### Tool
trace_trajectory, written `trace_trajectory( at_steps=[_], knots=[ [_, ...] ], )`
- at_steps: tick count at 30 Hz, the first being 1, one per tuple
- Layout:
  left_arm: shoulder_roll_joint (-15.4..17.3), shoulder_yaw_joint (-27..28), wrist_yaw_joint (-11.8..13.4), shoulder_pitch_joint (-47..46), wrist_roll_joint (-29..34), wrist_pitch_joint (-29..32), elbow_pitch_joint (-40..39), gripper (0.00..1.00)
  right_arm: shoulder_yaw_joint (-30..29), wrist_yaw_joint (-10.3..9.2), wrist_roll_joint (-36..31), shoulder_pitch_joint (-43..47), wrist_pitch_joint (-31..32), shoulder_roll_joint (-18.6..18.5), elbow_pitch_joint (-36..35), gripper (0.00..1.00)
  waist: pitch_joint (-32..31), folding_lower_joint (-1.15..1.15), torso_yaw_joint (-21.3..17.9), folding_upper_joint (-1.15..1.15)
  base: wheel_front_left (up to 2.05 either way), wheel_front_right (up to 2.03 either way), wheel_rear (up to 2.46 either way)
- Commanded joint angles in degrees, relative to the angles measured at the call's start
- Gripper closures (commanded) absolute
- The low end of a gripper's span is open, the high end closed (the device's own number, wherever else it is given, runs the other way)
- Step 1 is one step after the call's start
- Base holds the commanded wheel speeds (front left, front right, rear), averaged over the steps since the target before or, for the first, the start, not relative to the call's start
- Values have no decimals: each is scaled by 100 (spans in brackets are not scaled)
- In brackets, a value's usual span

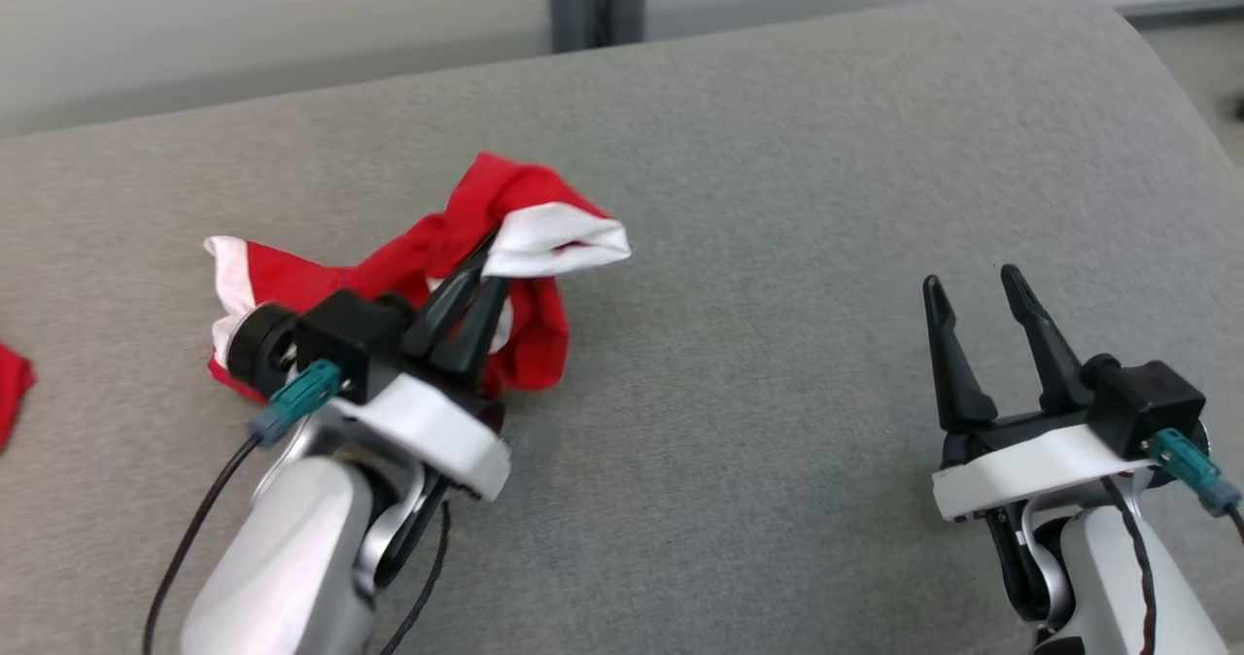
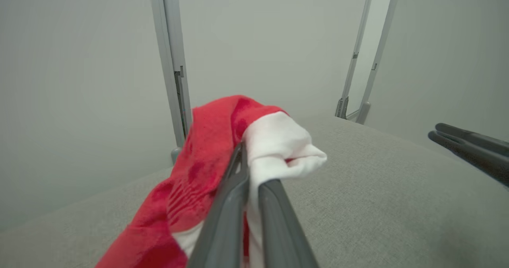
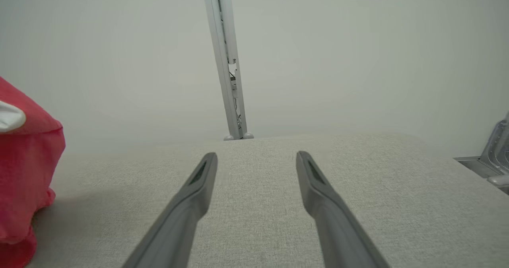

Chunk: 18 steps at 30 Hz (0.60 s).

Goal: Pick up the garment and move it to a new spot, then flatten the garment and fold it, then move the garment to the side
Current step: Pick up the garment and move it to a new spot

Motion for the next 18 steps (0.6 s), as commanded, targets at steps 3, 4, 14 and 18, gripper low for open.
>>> trace_trajectory(
  at_steps=[3, 4, 14, 18],
  knots=[
    [-96, -135, -77, -367, 47, 2, 242, 100, -51, 1, 93, -88, -28, -24, -69, 0, 395, 0, -385, 0, 0, 0, 0],
    [-124, -174, -96, -448, 54, 7, 327, 100, -56, 1, 113, -94, -28, -23, -84, 0, 459, 0, -435, 0, 0, 0, 0],
    [-225, -610, -248, -791, -197, -85, 1149, 0, -86, 1, 298, -133, -28, -24, -186, 0, 845, 0, -544, 0, 0, 0, 0],
    [-175, -638, -254, -615, -262, -288, 1189, 0, -71, 1, 247, -130, -28, -26, -146, 0, 745, 0, -410, 0, 0, 0, 0]
  ],
)
